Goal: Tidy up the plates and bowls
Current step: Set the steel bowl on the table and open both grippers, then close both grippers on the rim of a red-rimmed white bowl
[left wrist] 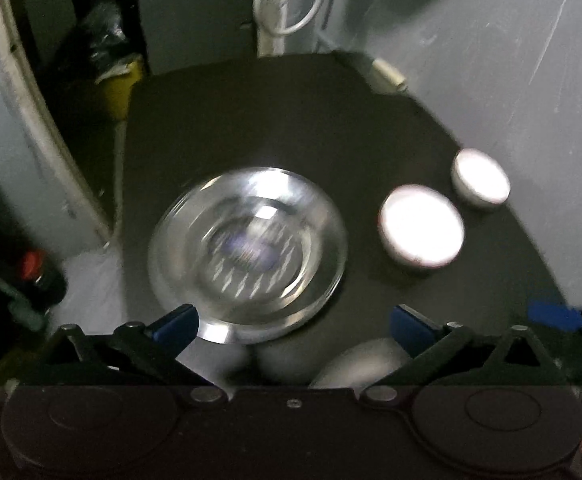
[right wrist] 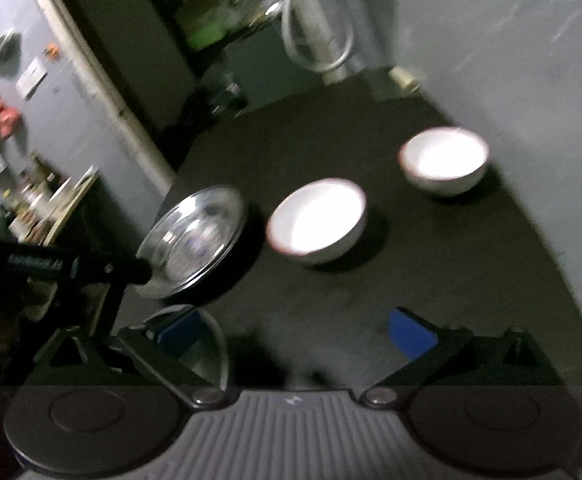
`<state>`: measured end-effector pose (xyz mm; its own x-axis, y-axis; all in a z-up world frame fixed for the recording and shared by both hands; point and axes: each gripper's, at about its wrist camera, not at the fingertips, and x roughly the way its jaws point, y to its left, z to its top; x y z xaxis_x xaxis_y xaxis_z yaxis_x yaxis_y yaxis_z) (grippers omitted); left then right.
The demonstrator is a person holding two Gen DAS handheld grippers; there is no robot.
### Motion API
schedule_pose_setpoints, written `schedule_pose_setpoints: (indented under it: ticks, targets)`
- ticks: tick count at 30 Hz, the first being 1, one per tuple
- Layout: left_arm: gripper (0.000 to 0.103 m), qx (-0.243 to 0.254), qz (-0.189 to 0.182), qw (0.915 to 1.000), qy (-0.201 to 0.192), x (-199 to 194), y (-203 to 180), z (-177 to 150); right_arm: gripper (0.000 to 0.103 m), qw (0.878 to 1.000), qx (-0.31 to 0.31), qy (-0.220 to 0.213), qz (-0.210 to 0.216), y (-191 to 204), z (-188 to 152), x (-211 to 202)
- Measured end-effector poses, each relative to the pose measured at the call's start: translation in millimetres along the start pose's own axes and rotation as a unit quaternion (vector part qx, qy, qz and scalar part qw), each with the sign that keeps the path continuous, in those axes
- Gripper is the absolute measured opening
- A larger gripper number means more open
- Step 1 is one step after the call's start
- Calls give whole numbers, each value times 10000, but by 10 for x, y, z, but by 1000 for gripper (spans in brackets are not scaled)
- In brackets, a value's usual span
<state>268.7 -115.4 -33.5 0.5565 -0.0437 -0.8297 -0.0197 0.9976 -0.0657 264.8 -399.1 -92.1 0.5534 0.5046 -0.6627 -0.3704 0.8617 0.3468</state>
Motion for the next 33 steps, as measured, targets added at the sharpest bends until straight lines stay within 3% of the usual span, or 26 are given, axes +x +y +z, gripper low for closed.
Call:
schedule_pose_setpoints:
  ticks: [6, 16, 22, 25, 28, 30, 33]
  targets:
    - [102, 17, -295, 9990, -328, 350, -253, 306, 103, 9972, 41, -422, -610, -103, -30, -18]
    - [102, 750, -116, 9963, -413, 875, -690, 648, 103, 9914, 629, -598, -976, -316, 155, 245]
    - [97, 674, -198, 9971, -304, 961, -713, 660, 103, 9919, 519, -503, -1049, -332, 301, 489]
    - [86, 573, -300, 9978, -155, 985, -659, 637, 102, 9930, 503, -506, -943, -337, 348, 567]
    - [70, 440, -399, 9982, -111, 998, -631, 602, 92, 9947, 466, -438, -806, -321, 363, 630]
    - [52, 396, -421, 9983, -83, 1009, -634, 577, 84, 9955, 433, -407, -734, -305, 380, 674]
    - [40, 353, -422, 9985, 2, 1031, -629, 544, 71, 9965, 390, -332, -665, -274, 384, 727]
